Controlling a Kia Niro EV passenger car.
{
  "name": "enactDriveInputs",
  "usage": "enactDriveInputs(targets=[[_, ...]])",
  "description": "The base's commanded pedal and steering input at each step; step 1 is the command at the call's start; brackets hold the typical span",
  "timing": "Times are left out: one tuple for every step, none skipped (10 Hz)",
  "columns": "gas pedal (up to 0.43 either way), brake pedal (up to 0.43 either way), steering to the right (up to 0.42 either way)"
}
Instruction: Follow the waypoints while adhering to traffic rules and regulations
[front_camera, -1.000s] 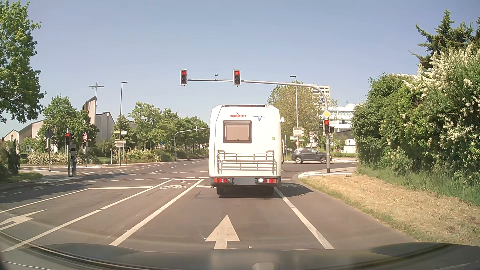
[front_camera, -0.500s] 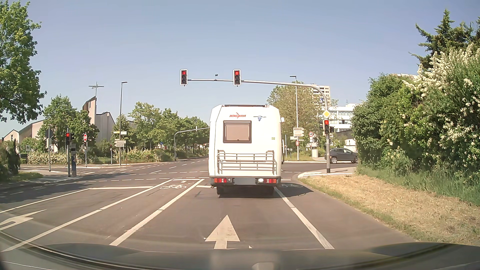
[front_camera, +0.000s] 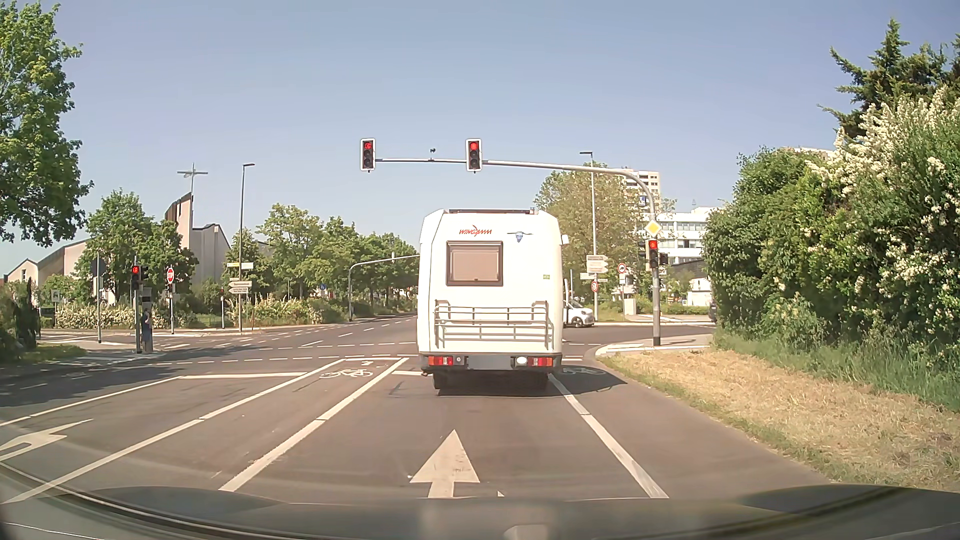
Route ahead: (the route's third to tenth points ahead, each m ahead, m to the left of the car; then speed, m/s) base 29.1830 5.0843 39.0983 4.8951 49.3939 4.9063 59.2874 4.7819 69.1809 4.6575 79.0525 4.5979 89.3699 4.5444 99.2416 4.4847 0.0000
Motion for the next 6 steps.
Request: enactDriveInputs(targets=[[0.0,0.293,0.005],[0.0,0.293,0.005],[0.0,0.293,0.005],[0.0,0.293,0.005],[0.0,0.293,0.005],[0.0,0.293,0.005]])
